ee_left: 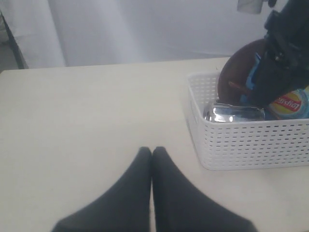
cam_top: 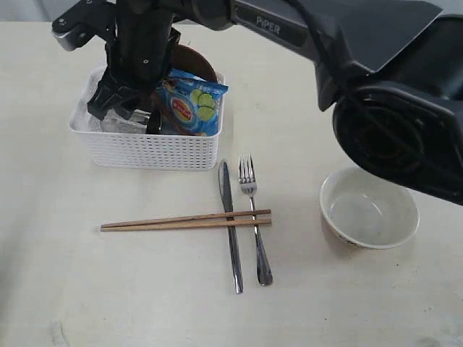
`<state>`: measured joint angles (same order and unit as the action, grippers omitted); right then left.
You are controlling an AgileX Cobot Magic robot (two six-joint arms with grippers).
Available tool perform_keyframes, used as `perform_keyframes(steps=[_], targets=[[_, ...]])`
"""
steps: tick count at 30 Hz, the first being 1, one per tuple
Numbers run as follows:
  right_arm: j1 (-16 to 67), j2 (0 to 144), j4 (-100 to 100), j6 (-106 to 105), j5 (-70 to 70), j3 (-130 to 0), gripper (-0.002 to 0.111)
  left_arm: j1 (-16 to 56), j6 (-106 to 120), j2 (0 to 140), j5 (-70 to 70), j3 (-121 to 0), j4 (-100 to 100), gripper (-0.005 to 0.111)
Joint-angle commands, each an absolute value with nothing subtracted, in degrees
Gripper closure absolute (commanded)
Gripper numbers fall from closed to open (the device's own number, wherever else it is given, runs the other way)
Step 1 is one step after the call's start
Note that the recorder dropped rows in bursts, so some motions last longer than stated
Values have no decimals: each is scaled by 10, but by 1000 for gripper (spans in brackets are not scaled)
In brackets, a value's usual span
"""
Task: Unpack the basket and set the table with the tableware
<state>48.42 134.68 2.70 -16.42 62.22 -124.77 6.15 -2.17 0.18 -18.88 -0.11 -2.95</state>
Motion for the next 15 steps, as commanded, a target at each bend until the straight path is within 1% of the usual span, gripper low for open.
perform_keyframes(steps=[1,6,15], targets=[[481,1329,15,-157,643,-1246,56,66,-21,0,-183,0,-28,107],[481,1334,-15,-142,619,-1246,62,66,-21,0,-183,0,-28,107],[481,1389,-29,-75,506,-1246,62,66,-21,0,-183,0,-28,107]])
